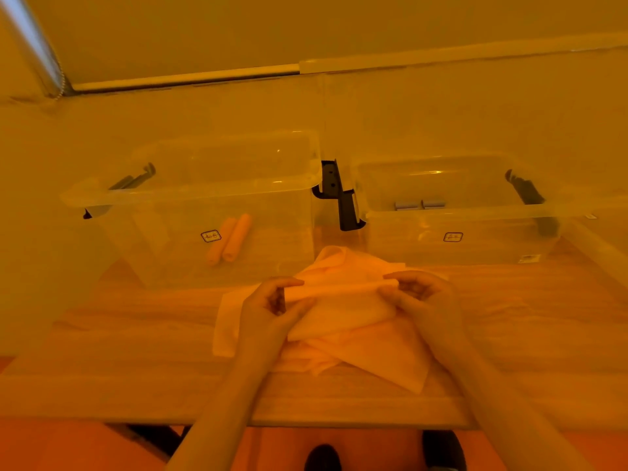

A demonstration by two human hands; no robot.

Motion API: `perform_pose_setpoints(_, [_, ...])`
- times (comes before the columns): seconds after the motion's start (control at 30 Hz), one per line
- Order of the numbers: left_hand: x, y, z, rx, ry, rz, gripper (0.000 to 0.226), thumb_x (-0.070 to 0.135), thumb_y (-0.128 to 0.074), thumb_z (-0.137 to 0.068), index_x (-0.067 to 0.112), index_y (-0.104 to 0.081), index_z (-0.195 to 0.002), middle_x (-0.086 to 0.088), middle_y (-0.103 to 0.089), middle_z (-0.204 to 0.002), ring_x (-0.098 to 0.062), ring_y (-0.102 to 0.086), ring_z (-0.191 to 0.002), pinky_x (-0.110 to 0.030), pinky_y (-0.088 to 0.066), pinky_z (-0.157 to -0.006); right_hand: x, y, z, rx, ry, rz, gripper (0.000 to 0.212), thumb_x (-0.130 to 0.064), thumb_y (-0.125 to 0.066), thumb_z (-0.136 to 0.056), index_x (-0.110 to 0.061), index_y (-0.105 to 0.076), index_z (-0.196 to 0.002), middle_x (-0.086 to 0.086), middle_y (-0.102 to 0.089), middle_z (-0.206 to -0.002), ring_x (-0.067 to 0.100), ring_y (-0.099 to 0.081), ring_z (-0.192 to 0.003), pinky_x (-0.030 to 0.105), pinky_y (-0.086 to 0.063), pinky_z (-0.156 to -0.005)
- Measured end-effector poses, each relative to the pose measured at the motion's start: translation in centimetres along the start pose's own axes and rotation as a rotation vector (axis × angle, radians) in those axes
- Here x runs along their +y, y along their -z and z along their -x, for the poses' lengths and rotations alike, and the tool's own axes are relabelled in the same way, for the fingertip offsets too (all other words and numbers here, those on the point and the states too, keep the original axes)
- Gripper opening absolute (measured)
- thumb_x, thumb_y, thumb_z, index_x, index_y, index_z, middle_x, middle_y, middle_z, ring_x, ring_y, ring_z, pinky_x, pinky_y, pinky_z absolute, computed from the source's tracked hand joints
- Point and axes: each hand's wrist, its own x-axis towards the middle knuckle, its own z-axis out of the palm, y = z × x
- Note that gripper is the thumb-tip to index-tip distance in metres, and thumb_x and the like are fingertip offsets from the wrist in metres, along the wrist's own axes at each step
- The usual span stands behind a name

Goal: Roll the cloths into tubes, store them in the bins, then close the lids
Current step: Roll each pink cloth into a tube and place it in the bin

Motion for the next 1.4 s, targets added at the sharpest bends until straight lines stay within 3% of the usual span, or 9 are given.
perform_pose_setpoints(0.2, [0.4,0.0,0.6,0.019,-0.066,-0.094,0.028,0.009,-0.08,-0.074,0.032,-0.065,-0.083,0.006,-0.068,-0.085,-0.01,-0.061,-0.08,-0.035,-0.049,-0.072,0.0,0.1,0.5,-0.003,0.062,-0.058,0.013,-0.013,-0.071,-0.082,-0.022,-0.07,-0.092,-0.007,-0.066,-0.069,0.005,-0.061,-0.065,0.016,-0.048,-0.058])
perform_pose_setpoints(0.4, [0.7,-0.1,1.0,0.038,-0.064,-0.099,0.025,0.013,-0.077,-0.077,0.034,-0.065,-0.082,0.004,-0.067,-0.085,-0.029,-0.061,-0.082,-0.047,-0.049,-0.072,-0.1,0.0,0.9,-0.054,0.063,0.03,0.026,-0.009,-0.078,-0.072,-0.025,-0.067,-0.089,-0.005,-0.069,-0.091,0.008,-0.066,-0.081,0.022,-0.055,-0.071])
perform_pose_setpoints(0.53, [0.7,-0.1,0.9,-0.001,-0.034,-0.039,0.024,0.027,-0.078,-0.07,0.042,-0.069,-0.086,-0.017,-0.067,-0.09,-0.041,-0.059,-0.08,-0.056,-0.049,-0.068,-0.1,0.0,0.9,-0.058,0.044,-0.004,0.016,-0.011,-0.075,-0.077,-0.02,-0.069,-0.088,-0.005,-0.071,-0.095,0.01,-0.067,-0.091,0.024,-0.054,-0.076])
perform_pose_setpoints(0.7, [0.5,0.0,0.7,-0.055,-0.006,-0.004,0.032,0.019,-0.079,-0.073,0.046,-0.069,-0.088,-0.003,-0.07,-0.096,-0.045,-0.058,-0.086,-0.056,-0.049,-0.068,0.0,0.3,0.7,-0.048,0.015,-0.103,0.026,-0.005,-0.075,-0.076,-0.02,-0.07,-0.097,0.0,-0.071,-0.104,0.013,-0.068,-0.096,0.026,-0.056,-0.078])
perform_pose_setpoints(0.8, [0.5,0.0,0.7,-0.039,0.0,0.011,0.027,0.018,-0.079,-0.074,0.038,-0.071,-0.09,-0.001,-0.07,-0.093,-0.027,-0.059,-0.079,-0.049,-0.048,-0.066,0.2,0.2,0.7,-0.032,0.032,-0.093,0.025,-0.006,-0.075,-0.077,-0.025,-0.07,-0.092,0.0,-0.07,-0.101,0.014,-0.066,-0.093,0.021,-0.053,-0.072])
perform_pose_setpoints(0.97, [1.2,-0.1,0.8,-0.037,0.097,0.124,0.028,0.002,-0.072,-0.078,0.024,-0.067,-0.094,0.004,-0.07,-0.089,-0.003,-0.063,-0.07,-0.017,-0.047,-0.05,0.2,-0.1,0.5,-0.016,0.035,-0.06,0.016,-0.008,-0.074,-0.079,-0.02,-0.07,-0.088,0.012,-0.069,-0.092,0.017,-0.064,-0.084,0.022,-0.053,-0.067])
perform_pose_setpoints(1.07, [1.1,-0.2,0.7,-0.019,0.108,0.118,0.024,0.002,-0.072,-0.078,0.023,-0.066,-0.088,0.006,-0.07,-0.083,-0.004,-0.062,-0.068,-0.017,-0.046,-0.049,0.3,0.0,0.5,-0.024,0.035,-0.038,0.018,-0.008,-0.074,-0.078,-0.02,-0.07,-0.091,0.017,-0.068,-0.091,0.018,-0.064,-0.081,0.027,-0.052,-0.069])
perform_pose_setpoints(1.23, [0.5,-0.1,0.6,0.019,0.042,0.039,0.021,0.011,-0.073,-0.08,0.029,-0.065,-0.076,0.009,-0.064,-0.067,-0.011,-0.059,-0.065,-0.029,-0.044,-0.05,0.1,0.0,0.7,-0.073,0.034,-0.005,0.029,-0.003,-0.077,-0.075,-0.025,-0.068,-0.093,0.0,-0.07,-0.093,0.006,-0.067,-0.079,0.021,-0.056,-0.068])
perform_pose_setpoints(1.4, [0.1,0.0,0.3,0.009,0.009,0.023,0.036,0.009,-0.075,-0.078,0.044,-0.068,-0.078,0.009,-0.068,-0.082,-0.014,-0.063,-0.081,-0.035,-0.049,-0.064,0.2,-0.1,0.6,-0.042,0.033,0.031,0.018,-0.01,-0.075,-0.078,-0.022,-0.071,-0.092,-0.005,-0.071,-0.098,0.005,-0.067,-0.09,0.019,-0.055,-0.074])
